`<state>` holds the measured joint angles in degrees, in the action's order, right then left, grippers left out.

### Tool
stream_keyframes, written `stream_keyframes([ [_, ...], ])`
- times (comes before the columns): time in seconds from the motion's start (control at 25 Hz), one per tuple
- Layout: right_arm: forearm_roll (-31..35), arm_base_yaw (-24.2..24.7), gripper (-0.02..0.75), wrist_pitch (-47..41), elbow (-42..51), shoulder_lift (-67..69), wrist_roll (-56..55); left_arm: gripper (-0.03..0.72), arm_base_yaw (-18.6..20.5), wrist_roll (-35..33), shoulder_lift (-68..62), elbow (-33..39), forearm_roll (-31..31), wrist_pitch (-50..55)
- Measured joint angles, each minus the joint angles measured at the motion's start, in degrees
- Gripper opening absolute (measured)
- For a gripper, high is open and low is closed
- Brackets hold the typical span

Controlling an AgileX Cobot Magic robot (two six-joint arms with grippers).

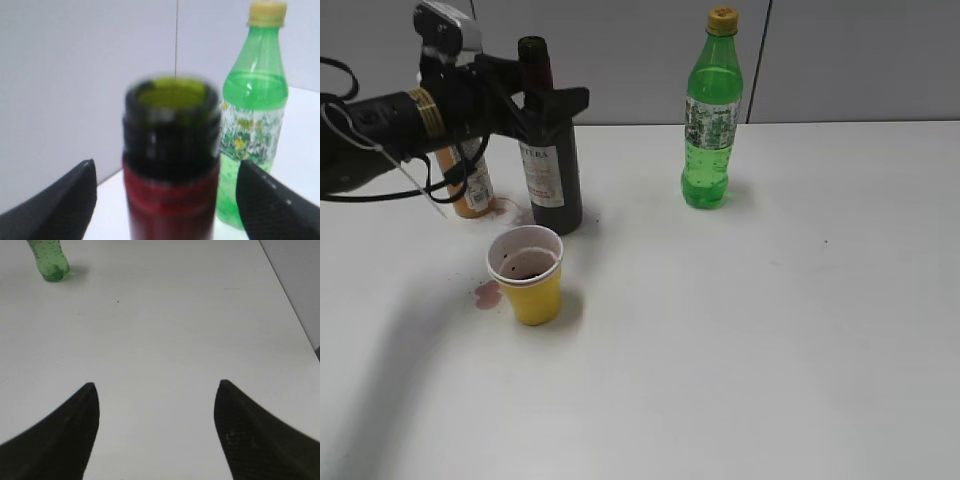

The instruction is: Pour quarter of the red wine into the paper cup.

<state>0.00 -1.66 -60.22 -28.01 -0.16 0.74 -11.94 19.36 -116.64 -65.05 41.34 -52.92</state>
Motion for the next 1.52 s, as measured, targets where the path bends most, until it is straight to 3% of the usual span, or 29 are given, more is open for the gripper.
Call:
stream_keyframes([
  [0.24, 0.0, 0.0, 0.546, 0.0, 0.0, 0.0, 0.0, 0.645, 0.0, 3.2, 11.3, 0.0, 1.0, 8.5],
  [0.4, 0.0, 0.0, 0.546, 0.0, 0.0, 0.0, 0.0, 0.636, 0.0, 12.6, 21.2, 0.0, 6.0, 21.0],
  [0.52, 0.0, 0.0, 0.546, 0.0, 0.0, 0.0, 0.0, 0.618, -0.2, 14.9, 29.3, 0.0, 10.0, 32.9],
  [0.76, 0.0, 0.0, 0.546, 0.0, 0.0, 0.0, 0.0, 0.601, -0.3, 15.1, 43.6, 0.0, 14.7, 68.2],
  [0.88, 0.0, 0.0, 0.546, 0.0, 0.0, 0.0, 0.0, 0.595, -0.2, 10.2, 47.2, 0.0, 13.8, 88.9],
  [0.96, 0.0, 0.0, 0.546, 0.0, 0.0, 0.0, 0.0, 0.594, 0.0, 4.1, 49.0, 0.0, 9.8, 101.0],
  [1.04, 0.0, 0.0, 0.546, 0.0, 0.0, 0.0, 0.0, 0.593, 1.2, -2.2, 51.0, 0.0, 1.1, 110.2],
  [1.2, 0.0, 0.0, 0.546, 0.0, 0.0, 0.0, 0.0, 0.593, 4.1, -14.8, 56.0, 0.0, -23.7, 115.3],
  [1.32, 0.0, 0.0, 0.546, 0.0, 0.0, 0.0, 0.0, 0.593, 4.5, -21.8, 60.3, 0.9, -37.5, 116.3],
  [1.52, 0.0, 0.0, 0.546, 0.0, 0.0, 0.0, 0.0, 0.592, 4.5, -24.4, 70.5, 9.0, -44.6, 117.5],
])
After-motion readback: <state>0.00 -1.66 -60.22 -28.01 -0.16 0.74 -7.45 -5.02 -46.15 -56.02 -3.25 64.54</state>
